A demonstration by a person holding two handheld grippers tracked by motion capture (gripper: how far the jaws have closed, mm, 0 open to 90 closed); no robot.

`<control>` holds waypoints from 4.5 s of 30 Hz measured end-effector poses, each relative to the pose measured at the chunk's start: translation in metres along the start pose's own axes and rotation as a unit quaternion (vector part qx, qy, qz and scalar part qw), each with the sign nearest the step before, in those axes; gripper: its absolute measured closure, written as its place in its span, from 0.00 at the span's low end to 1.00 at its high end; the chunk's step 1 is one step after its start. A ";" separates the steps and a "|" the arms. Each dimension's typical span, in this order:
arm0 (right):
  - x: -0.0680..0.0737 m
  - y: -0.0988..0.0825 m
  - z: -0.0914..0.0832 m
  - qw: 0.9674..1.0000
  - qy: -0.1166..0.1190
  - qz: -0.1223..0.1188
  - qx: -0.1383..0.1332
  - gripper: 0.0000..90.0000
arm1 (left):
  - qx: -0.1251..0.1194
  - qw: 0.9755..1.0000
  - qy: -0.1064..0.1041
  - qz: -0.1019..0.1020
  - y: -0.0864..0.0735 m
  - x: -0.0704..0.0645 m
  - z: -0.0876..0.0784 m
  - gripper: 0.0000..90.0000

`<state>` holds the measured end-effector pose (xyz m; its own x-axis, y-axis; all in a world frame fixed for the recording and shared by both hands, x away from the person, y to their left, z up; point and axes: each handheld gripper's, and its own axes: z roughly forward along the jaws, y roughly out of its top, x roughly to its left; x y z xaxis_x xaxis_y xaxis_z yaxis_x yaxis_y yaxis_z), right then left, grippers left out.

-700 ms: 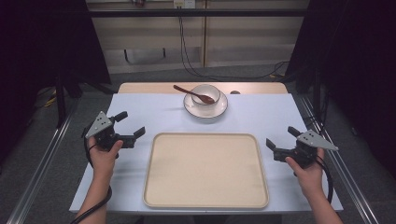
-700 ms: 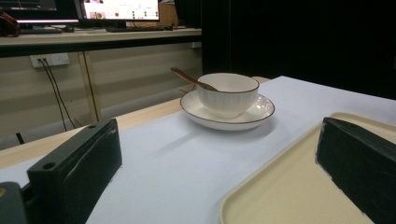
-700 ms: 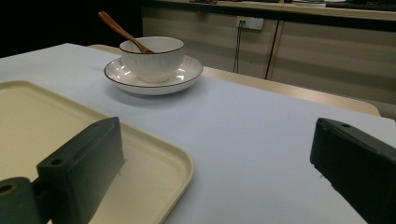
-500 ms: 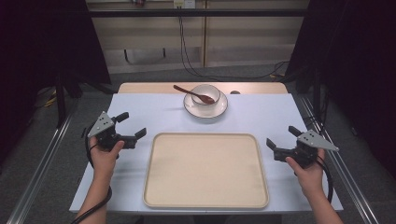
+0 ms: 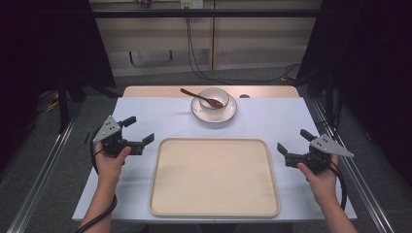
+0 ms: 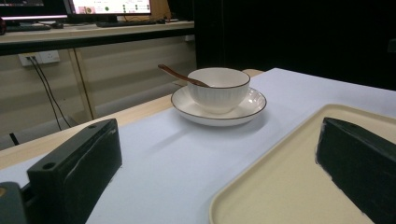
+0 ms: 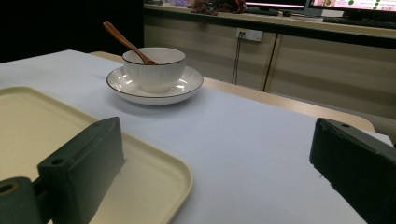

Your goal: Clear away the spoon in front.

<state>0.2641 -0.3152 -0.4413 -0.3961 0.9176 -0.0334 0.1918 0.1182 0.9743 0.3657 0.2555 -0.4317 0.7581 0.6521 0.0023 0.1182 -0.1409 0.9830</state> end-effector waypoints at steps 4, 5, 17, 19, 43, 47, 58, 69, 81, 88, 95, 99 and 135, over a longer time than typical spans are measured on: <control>0.002 0.002 0.000 1.000 0.005 -0.001 -0.004 0.03 | 0.003 1.000 0.002 -0.003 0.002 -0.002 0.000 0.00; 0.003 0.001 0.001 1.000 0.010 -0.006 -0.001 0.03 | 0.009 1.000 -0.002 0.005 0.002 -0.001 0.001 0.00; 0.006 0.002 0.002 1.000 0.014 -0.007 0.001 0.03 | 0.007 1.000 -0.001 0.002 0.009 -0.005 0.012 0.00; 0.006 0.001 0.002 1.000 0.017 -0.011 0.003 0.03 | 0.007 1.000 0.003 -0.003 0.011 -0.005 0.018 0.00; 0.012 0.002 0.003 0.999 0.038 -0.024 0.003 0.04 | 0.024 0.997 0.017 -0.074 0.023 -0.003 0.103 0.00; 0.012 0.002 0.003 0.999 0.040 -0.025 0.001 0.04 | 0.024 0.996 0.014 -0.088 0.023 -0.002 0.114 0.00; 0.013 0.002 0.004 0.999 0.045 -0.026 0.004 0.04 | 0.030 0.995 0.035 -0.089 0.022 -0.005 0.143 0.04; 0.015 0.001 0.004 0.998 0.048 -0.036 0.005 0.05 | 0.048 0.992 0.058 -0.099 0.021 0.002 0.169 0.07; 0.015 0.001 0.004 0.998 0.052 -0.036 0.004 0.05 | 0.063 0.990 0.076 -0.104 0.018 0.010 0.184 0.12; 0.015 0.001 0.004 0.998 0.055 -0.036 0.002 0.05 | 0.064 0.987 0.082 -0.121 0.017 0.013 0.191 0.17; 0.015 0.001 0.003 0.998 0.058 -0.036 0.003 0.05 | 0.070 0.986 0.085 -0.125 0.016 0.014 0.200 0.26; 0.015 0.001 0.003 0.998 0.055 -0.036 0.001 0.05 | 0.064 0.986 0.083 -0.128 0.016 0.016 0.202 0.33; 0.015 0.002 0.002 0.998 0.058 -0.035 -0.003 0.05 | 0.046 0.985 0.064 -0.153 0.016 0.019 0.211 0.64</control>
<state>0.2604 -0.3001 -0.4405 -0.5093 0.8572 -0.0767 0.1547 0.1788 0.9717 0.5180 0.1084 -0.4550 0.5924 0.7618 -0.2620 0.3897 0.0136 0.9208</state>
